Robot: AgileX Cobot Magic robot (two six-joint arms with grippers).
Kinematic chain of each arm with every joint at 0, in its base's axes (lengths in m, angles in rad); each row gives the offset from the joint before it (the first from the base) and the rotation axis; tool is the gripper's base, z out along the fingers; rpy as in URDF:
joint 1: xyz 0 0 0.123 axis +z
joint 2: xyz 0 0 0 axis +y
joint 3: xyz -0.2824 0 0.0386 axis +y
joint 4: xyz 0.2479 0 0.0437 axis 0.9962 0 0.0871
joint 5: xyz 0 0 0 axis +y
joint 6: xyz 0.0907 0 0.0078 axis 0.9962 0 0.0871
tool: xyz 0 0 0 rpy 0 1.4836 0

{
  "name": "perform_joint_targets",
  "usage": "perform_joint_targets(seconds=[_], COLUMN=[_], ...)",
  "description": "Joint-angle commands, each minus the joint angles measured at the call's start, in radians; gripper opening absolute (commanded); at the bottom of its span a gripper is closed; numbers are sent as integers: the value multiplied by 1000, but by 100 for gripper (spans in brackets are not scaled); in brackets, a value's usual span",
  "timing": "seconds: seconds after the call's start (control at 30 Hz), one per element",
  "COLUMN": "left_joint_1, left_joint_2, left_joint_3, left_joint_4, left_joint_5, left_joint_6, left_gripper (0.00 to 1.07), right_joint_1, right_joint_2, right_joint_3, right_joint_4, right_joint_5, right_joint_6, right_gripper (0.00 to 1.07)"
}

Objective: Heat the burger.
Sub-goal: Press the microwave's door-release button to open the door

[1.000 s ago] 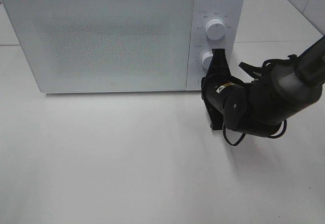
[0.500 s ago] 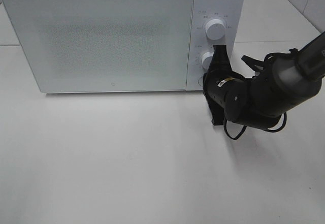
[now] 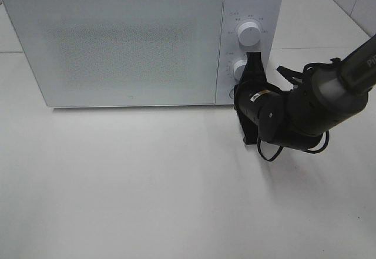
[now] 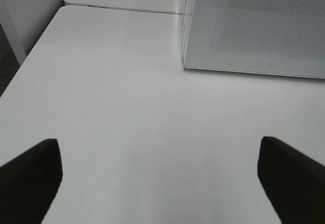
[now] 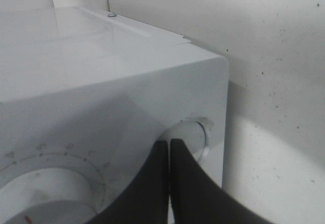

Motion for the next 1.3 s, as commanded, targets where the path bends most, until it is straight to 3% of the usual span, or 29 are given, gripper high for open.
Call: perform_joint_targets(seconds=[0.03,0.6,0.87,1.3], left_joint_1=[1,1,1,1], left_joint_2=[-19,-19,-19,-19], left_joint_3=[4,4,4,4], left_joint_4=[-5,-5,-5,-5], left_joint_5=[-7,-7,-7,-7], left_joint_6=[-2,-2,-2,-2], left_gripper=[100,100,100,100], right_joint_1=[-9,-13,-20,-20], right_joint_2=[11,45,45,45], right_joint_3=[-45,-159,-216,-216], right_joint_4=[-17,30,30,51], right_joint_5=[-49,-271,-286,-201], right_joint_6=[2,-78,-131,-131], right_gripper=[0,0,0,0])
